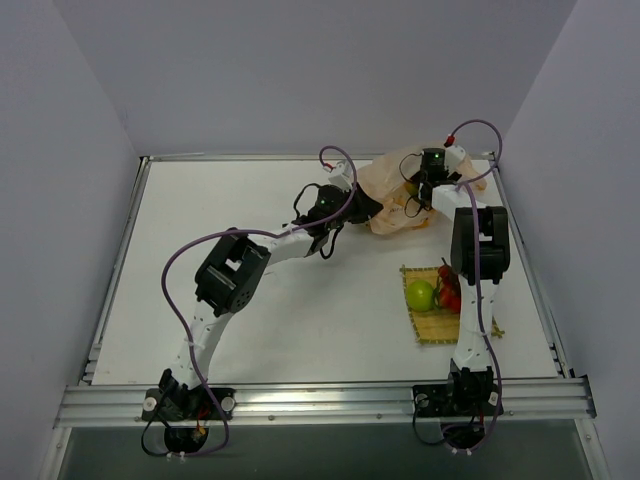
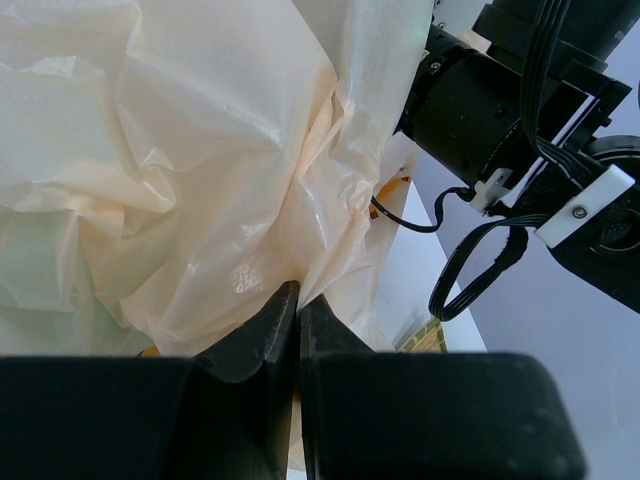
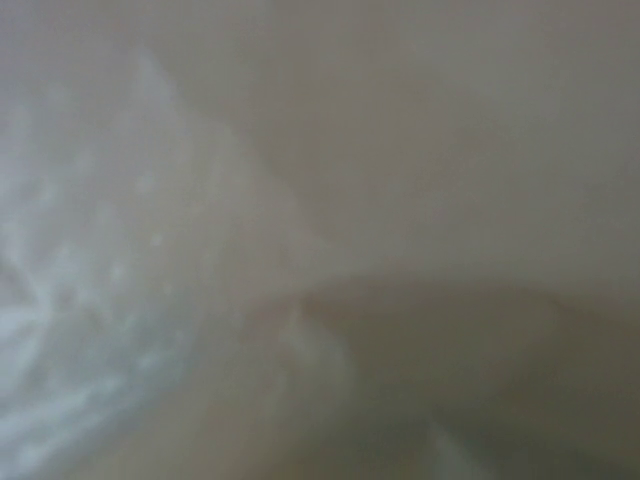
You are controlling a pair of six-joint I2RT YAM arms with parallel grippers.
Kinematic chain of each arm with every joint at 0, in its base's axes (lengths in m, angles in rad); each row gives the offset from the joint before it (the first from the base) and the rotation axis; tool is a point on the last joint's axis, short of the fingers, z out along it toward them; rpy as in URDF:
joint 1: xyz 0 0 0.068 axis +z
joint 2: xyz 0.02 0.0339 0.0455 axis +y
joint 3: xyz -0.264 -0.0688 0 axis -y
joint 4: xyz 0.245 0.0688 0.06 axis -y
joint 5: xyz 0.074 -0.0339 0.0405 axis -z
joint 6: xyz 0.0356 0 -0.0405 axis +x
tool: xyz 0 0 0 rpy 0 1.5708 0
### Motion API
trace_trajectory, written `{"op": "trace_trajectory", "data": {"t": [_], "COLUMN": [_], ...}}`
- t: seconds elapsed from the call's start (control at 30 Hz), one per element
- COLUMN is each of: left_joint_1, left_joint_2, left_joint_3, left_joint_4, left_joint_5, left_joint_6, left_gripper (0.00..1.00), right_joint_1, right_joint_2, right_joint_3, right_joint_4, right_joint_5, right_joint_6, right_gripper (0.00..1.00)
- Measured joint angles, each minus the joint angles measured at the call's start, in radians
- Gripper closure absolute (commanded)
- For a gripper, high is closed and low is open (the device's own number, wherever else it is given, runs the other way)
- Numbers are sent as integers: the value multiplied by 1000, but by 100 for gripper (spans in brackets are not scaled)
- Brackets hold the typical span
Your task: Take the fake fruits out of the plastic bag
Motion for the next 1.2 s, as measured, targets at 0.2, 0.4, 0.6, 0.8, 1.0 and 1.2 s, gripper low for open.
{"op": "trace_trajectory", "data": {"t": [0.2,0.4,0.6,0.8,1.0,1.2], "left_joint_1": [1,6,13,23,26,26], "left_joint_2": [0,0,0,0,0,0], "left_joint_3": [0,0,0,0,0,0], "left_joint_4": [-2,-2,-4,-10,-21,-27], "left_joint_5": [0,-1,-5,-8,-8,-8], "left_joint_6": [2,2,2,5,22,26], "left_gripper": [98,98,98,98,98,98], "right_joint_1": [-2,-2,0,0,0,4], "right_joint_2": [-9,-39,-139,-276,-377,-378], "right_joint_3": [-16,-55,-177,-314,-376,-404], "right_joint_4": [1,-5,-14,-8,-11,-48], "right_joint_5": [-53,-98,-113,-122,-143,-167], "right_joint_6": [-20,-36,-54,-57,-92,-105], "right_gripper": [0,37,70,42,15,26]}}
